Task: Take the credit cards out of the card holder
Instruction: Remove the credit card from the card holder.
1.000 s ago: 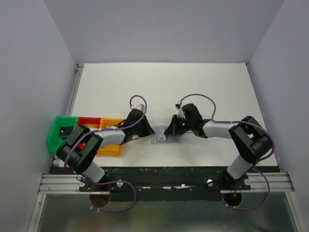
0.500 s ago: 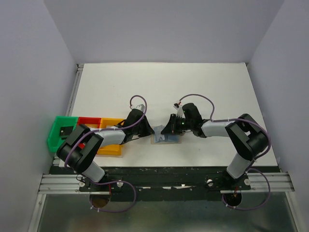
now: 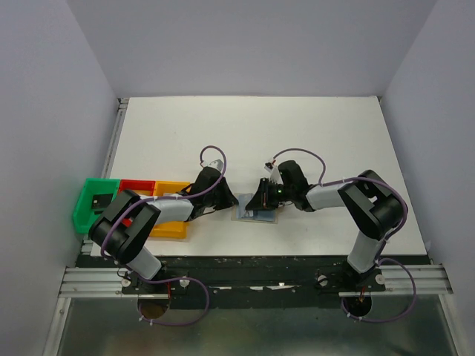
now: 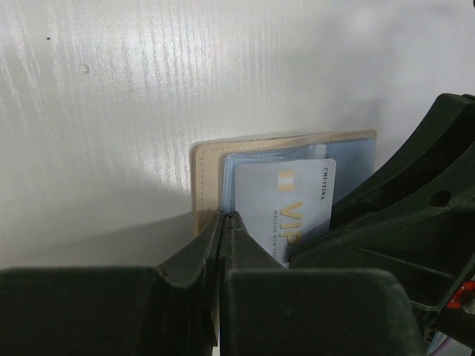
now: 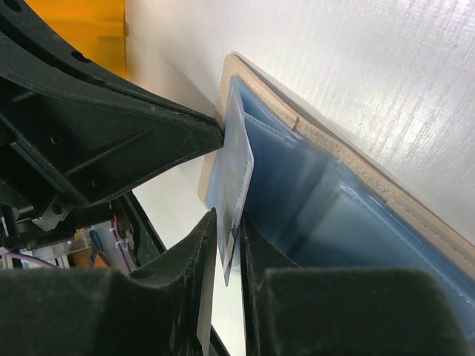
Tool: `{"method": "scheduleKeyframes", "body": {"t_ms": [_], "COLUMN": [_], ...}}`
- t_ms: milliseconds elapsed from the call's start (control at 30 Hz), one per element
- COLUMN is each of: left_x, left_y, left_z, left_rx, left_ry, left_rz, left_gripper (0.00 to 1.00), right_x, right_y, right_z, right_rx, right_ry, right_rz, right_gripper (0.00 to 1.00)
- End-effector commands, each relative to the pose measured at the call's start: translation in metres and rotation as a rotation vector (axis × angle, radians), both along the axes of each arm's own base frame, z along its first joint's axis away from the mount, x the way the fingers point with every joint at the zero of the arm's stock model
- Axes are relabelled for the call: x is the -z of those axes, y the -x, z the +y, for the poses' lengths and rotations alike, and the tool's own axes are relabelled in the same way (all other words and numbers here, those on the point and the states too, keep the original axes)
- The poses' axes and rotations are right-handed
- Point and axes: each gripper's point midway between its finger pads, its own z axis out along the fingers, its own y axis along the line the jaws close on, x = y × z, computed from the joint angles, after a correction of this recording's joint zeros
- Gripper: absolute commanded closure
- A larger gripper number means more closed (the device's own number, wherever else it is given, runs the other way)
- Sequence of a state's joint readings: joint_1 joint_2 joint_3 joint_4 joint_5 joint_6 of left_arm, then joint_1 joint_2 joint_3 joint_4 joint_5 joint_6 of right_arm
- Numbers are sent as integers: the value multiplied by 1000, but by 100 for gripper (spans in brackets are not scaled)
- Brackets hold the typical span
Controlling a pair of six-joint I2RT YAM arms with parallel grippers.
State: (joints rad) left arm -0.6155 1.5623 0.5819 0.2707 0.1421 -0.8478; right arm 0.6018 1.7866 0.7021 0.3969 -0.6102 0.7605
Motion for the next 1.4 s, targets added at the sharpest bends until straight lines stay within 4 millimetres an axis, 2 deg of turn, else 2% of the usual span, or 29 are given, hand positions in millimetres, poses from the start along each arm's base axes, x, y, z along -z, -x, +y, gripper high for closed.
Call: {"method": "scheduleKeyframes", "body": {"t_ms": [0, 100, 400, 567, 767, 1033, 1133, 1367], "left_x": [12, 12, 11, 12, 12, 16, 16, 17], "left_y": [7, 8, 7, 8, 8, 9, 9, 8], "left_z": [2, 3, 6, 5, 6, 10, 10, 12], "left_rx": [3, -2, -11, -6, -9, -22, -21, -28], "left_ry": [-20, -22, -31, -26, -31, -48, -51, -59], "left_rz": [36, 35, 33, 34, 34, 45, 45, 48], "left_gripper": [91, 90, 76, 75, 85, 93, 99, 100], "right_x": [-6, -5, -9, -9, -10, -9, -9, -10], "right_y": [-2, -2, -2, -3, -2, -3, -2, -4], "right_z": [9, 9, 5, 8, 6, -6, -10, -16], "right_rx": [-30, -27, -18, -19, -8, 21, 27, 39], "right_ry": [-41, -37, -51, -68, -64, -57, -55, -52], "right_rz": [-3, 1, 0, 18, 17, 18, 15, 12], "right_gripper": [74, 74, 74, 71, 73, 73, 73, 73]}}
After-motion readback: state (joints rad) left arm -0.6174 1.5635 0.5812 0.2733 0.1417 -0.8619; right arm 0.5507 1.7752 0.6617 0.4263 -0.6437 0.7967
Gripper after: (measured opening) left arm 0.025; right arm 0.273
